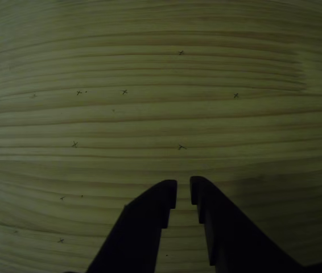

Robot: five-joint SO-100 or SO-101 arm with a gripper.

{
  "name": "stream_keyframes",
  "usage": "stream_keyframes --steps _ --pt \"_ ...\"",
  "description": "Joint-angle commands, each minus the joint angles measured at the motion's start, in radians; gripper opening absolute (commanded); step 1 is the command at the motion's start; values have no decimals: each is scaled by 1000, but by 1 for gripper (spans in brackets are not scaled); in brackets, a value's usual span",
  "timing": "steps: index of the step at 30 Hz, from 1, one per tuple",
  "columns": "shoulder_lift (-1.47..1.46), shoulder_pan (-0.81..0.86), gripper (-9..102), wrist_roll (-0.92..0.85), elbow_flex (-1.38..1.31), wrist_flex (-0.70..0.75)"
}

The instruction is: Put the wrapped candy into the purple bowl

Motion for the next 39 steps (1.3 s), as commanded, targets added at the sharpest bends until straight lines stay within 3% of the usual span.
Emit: stream_keyframes --steps 1,9,20,30,39 --pt "6 -3 1 -9 -17 3" --pt "6 29 1 34 -40 -15" --pt "-166 -37 1 71 -347 9" --pt "-420 -296 1 123 -549 6" --pt "-730 -353 1 75 -680 -130"
